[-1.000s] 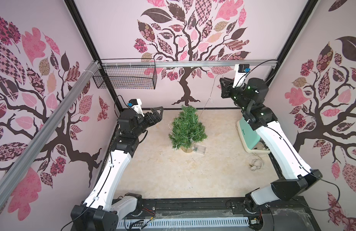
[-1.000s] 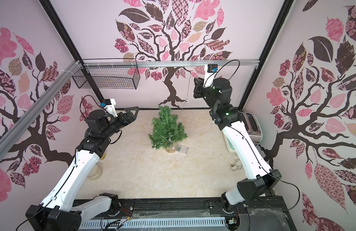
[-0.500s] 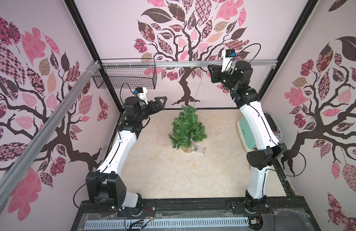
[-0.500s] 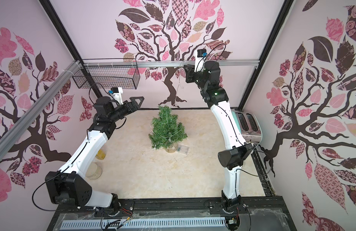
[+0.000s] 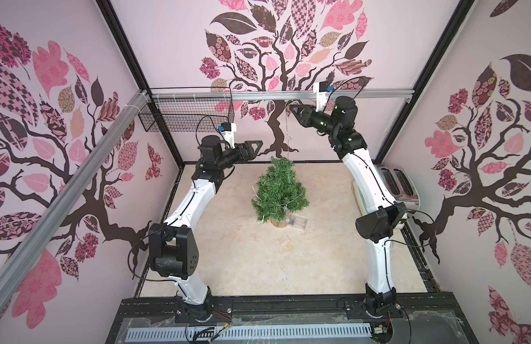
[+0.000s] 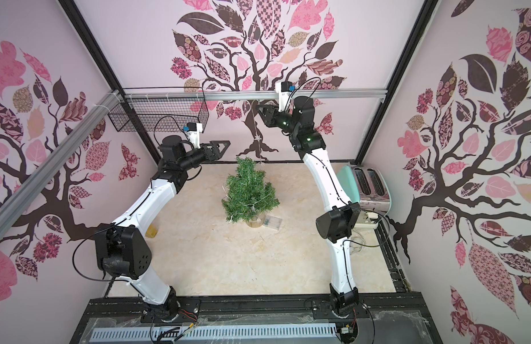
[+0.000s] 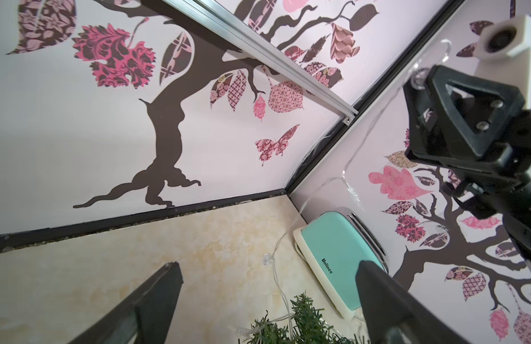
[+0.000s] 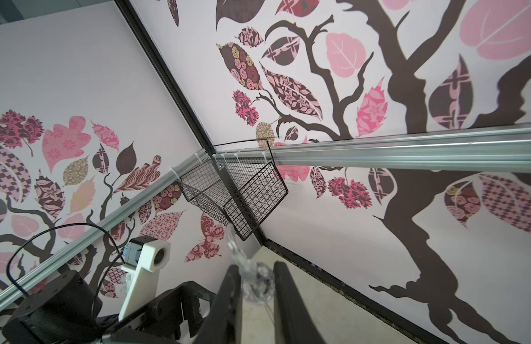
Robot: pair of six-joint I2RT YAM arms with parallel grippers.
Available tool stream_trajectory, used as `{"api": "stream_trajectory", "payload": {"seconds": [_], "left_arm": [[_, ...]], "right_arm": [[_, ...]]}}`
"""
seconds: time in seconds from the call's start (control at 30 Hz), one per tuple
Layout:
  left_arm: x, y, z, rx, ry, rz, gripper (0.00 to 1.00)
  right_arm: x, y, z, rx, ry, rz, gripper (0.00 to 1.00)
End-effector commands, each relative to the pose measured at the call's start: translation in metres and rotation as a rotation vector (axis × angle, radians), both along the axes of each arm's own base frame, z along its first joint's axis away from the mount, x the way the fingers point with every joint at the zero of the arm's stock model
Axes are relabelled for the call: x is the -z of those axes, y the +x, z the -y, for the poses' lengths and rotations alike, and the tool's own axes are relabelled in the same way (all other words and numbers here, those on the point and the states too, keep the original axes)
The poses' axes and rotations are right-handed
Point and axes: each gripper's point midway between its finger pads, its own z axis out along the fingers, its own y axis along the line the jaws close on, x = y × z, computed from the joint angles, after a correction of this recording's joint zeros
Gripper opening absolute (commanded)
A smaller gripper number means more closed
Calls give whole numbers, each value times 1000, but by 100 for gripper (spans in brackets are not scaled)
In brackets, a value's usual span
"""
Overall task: Remove string lights from the small christmas tree
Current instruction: Remove the light string from the Christmas tree.
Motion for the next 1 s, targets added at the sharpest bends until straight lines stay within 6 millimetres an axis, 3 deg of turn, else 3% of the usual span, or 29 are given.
{"api": "stream_trajectory", "payload": {"seconds": [0.0,0.33,0.53,0.67,0.97], "left_arm": [[-19,-3,16,57,51,120,97],[4,18,43,93,101,124,96],[13,33,44,70,109,119,96],[9,35,52,101,67,135,95],[8,32,59,138,2,146,95]], "right_arm": [[-36,-20,-11,-95,110,53,2],[-48,-24,-29,-209,278,26,0],[-52,-32,-36,-271,316,21,0],[-56,-37,-38,-290,329,30,0],[-45,-39,-50,-334,318,9,0]]}}
